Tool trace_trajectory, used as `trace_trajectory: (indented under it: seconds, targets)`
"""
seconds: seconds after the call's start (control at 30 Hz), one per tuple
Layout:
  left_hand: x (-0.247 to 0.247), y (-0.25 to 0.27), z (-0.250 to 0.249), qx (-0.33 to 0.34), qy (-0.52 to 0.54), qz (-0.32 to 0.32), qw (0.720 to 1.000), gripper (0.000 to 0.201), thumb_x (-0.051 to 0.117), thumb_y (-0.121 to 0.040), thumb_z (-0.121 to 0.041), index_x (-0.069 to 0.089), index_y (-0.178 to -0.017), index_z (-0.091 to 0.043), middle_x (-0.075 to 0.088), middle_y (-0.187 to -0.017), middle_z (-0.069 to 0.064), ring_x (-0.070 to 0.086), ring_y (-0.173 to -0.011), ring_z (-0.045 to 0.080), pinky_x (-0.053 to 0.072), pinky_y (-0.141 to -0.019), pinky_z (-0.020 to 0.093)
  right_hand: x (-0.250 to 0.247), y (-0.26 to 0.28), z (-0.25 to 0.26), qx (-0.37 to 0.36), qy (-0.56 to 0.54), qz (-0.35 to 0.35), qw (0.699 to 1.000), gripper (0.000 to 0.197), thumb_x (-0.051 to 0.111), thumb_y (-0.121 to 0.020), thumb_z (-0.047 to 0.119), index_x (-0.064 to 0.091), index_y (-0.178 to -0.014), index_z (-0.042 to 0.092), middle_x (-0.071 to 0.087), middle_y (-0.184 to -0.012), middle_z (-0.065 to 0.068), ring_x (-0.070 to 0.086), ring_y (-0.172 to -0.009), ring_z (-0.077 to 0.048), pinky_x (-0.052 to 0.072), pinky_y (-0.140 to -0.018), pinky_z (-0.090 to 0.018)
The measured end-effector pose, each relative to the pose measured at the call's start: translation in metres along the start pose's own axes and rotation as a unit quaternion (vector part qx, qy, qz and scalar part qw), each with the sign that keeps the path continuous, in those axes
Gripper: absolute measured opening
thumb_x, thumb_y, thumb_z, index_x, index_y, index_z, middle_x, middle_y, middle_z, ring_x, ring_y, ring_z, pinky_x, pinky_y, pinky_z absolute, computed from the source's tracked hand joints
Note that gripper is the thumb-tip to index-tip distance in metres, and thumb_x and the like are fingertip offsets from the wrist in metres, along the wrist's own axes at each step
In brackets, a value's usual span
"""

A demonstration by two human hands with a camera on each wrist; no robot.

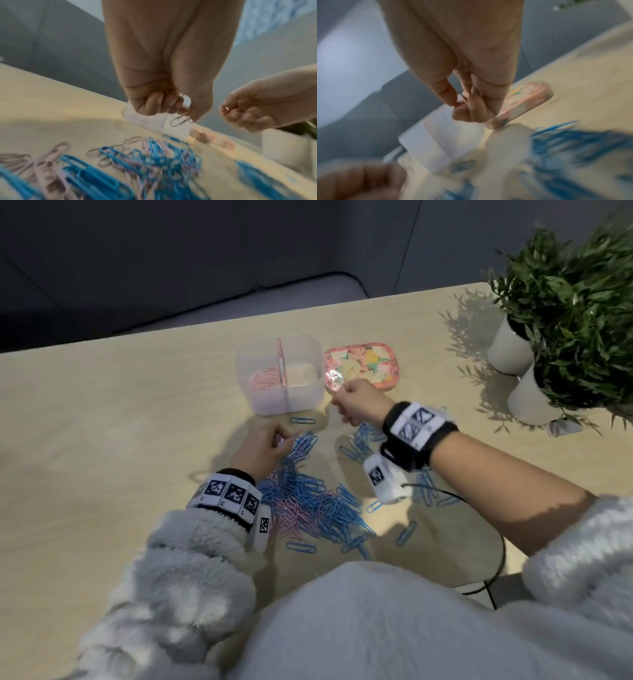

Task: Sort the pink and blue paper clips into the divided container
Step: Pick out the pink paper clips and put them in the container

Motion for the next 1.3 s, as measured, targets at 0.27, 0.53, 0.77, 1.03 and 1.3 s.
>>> trace_trajectory:
  seconds: [0.27,0.53,0.77,1.03,1.3]
  targets:
    - [-0.093,-0.012,0.031,-0.059,0.097,-0.137,0.984,0.020,0.058,-0.086,-0.012,0.053,-0.068,-0.019,0.042,-0.058,-0.005,0.038,-0.054,0.010,0.032,-0.055,0.026,0.037,-0.044,0.093,0.057,-0.365,0.049,0.928,0.028,0.026,-0.089,-0.002,0.046,-0.071,0.005,0.043,-0.063,-0.010,0.046,-0.053,-0.020,0.044,-0.042,-0.024]
    - [-0.130,-0.043,0.010,-0.061,0.057,-0.183,0.980,0.009,0.054,-0.082,-0.011,0.060,-0.076,-0.014,0.056,-0.068,-0.002,0.050,-0.068,0.019,0.041,-0.070,0.030,0.079,-0.055,0.094,0.067,-0.343,0.087,0.933,0.023,0.036,-0.093,0.009,0.038,-0.071,0.015,0.030,-0.065,-0.002,0.027,-0.057,-0.017,0.029,-0.056,-0.025]
    - [-0.096,-0.083,-0.026,-0.072,-0.155,-0.108,0.979,0.024,0.045,-0.085,-0.008,0.062,-0.098,0.001,0.065,-0.105,0.022,0.059,-0.099,0.037,0.048,-0.083,0.039,0.022,-0.010,0.091,-0.067,-0.326,-0.001,0.943,0.018,0.036,-0.095,0.003,0.053,-0.097,0.004,0.058,-0.079,-0.007,0.059,-0.056,-0.015,0.055,-0.058,-0.026]
    - [-0.075,-0.084,-0.027,-0.045,-0.144,-0.053,0.987,0.033,0.041,-0.091,-0.009,0.056,-0.120,-0.005,0.059,-0.124,0.017,0.054,-0.114,0.032,0.042,-0.094,0.033,0.066,0.016,0.031,-0.131,0.087,0.062,0.986,0.028,0.045,-0.083,-0.007,0.068,-0.095,0.003,0.069,-0.095,-0.013,0.061,-0.073,-0.017,0.048,-0.061,-0.022]
    - [-0.052,-0.013,-0.023,0.047,-0.088,-0.119,0.988,0.011,0.053,-0.088,-0.013,0.063,-0.093,-0.015,0.059,-0.092,-0.003,0.055,-0.076,0.014,0.044,-0.068,0.017,0.080,0.004,0.005,-0.183,0.373,0.019,0.909,0.023,0.058,-0.083,0.009,0.069,-0.102,0.016,0.063,-0.106,-0.012,0.055,-0.101,-0.031,0.046,-0.086,-0.039]
Point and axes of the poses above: each hand's wrist, its own y-axis away from the middle knuckle, its own x-axis out of the palm, z = x × y, the point moved 10 cm from there along -y, towards the middle knuckle
